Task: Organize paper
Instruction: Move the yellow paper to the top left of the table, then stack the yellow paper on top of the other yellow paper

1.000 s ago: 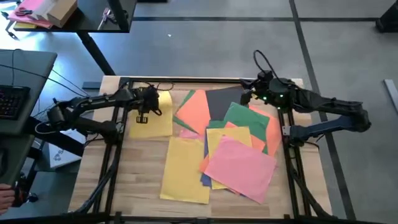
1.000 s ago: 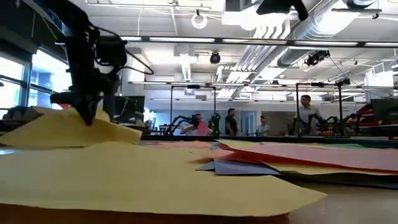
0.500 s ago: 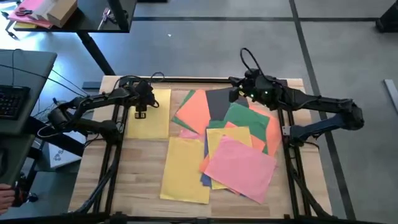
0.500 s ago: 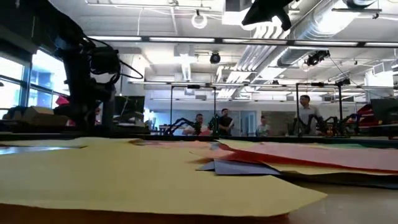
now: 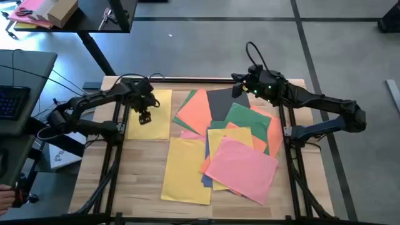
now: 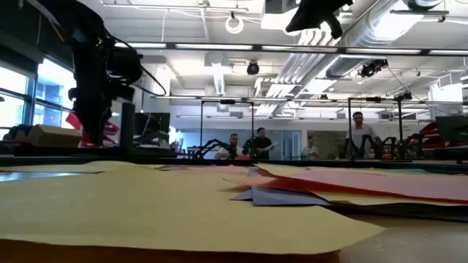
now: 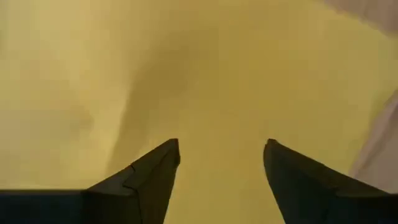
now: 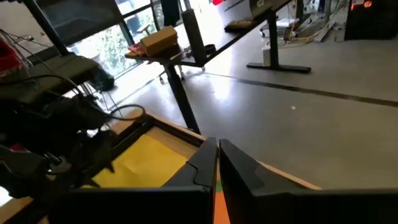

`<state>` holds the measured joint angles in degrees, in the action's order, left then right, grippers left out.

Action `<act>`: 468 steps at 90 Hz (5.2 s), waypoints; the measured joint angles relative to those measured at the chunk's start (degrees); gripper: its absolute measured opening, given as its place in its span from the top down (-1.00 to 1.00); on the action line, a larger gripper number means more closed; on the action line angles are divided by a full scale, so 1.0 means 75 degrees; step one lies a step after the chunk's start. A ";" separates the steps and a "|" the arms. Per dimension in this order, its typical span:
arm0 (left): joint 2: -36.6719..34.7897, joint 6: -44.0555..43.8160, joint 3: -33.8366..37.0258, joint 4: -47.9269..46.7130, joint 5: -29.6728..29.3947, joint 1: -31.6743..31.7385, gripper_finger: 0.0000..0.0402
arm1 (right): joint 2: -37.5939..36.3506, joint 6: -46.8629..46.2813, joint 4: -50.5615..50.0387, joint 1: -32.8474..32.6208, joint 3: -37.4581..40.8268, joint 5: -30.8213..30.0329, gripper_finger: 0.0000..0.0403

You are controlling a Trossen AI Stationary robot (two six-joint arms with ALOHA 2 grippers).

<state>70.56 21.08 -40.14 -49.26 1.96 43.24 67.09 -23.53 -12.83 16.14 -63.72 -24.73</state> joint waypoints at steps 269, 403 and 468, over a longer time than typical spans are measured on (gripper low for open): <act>0.2802 -0.5492 -0.2200 0.1311 -0.0602 -0.8085 -0.11 | -0.0938 0.1745 -0.1852 -0.0874 -0.0003 0.0297 0.99; 0.4695 -0.3995 -0.2798 0.2495 -0.0616 -0.7888 0.43 | -0.0944 0.1601 -0.1742 -0.0857 -0.0006 0.0151 0.51; 0.4087 -0.4503 -0.4749 -0.0352 -0.0870 -0.8516 0.65 | -0.0950 0.2144 -0.1745 -0.0956 -0.0006 0.0139 0.51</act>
<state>101.21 -12.69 -75.76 -51.90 -4.56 -20.63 59.97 -7.45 -25.91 8.97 -63.77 -23.69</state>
